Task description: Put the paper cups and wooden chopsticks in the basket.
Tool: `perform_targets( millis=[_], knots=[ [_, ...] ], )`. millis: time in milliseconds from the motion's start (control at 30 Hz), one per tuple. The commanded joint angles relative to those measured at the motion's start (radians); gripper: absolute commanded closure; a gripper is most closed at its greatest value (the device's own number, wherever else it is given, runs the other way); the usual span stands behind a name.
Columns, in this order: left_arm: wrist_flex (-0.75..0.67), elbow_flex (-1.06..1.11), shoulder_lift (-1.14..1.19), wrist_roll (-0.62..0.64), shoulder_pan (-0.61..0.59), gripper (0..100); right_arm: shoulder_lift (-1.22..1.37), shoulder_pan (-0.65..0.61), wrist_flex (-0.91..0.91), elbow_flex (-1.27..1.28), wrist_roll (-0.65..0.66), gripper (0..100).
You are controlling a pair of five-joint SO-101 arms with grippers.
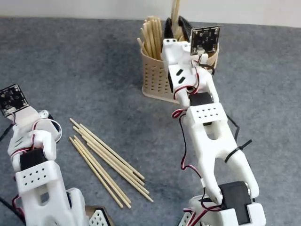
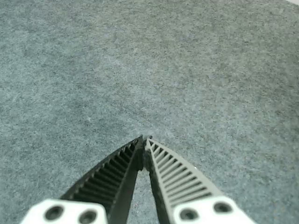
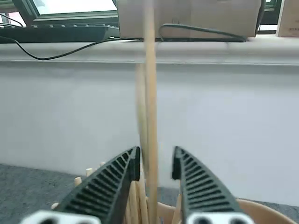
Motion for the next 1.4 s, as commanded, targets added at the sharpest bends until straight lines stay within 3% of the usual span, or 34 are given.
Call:
perform_targets(
  millis=[0,333,700,900,1100,1367],
  knots=[
    [-0.02,-0.013,-0.018,0.006,0.001,97,-0.024,-0.035,0.061,-0.064,-0.005,84.7],
    [-0.02,-0.013,-0.018,0.006,0.001,97,-0.214,-0.041,0.105,-0.054,-0.005,84.7],
    [-0.02,-0.013,-0.016,0.006,-0.001,97,-0.41,-0.194,0.53,-0.065,-0.002,84.7],
    [-0.02,-0.013,-0.016,0.006,-0.001,97,-0.46,-0.277,0.746,-0.059,0.091,84.7],
    [-0.02,-0.013,-0.015,0.006,-0.001,97,-0.506,-0.352,0.978,-0.021,0.097,84.7],
    [-0.02,-0.013,-0.018,0.011,-0.007,97,-0.509,-0.475,0.984,0.232,0.1,84.4]
  ],
)
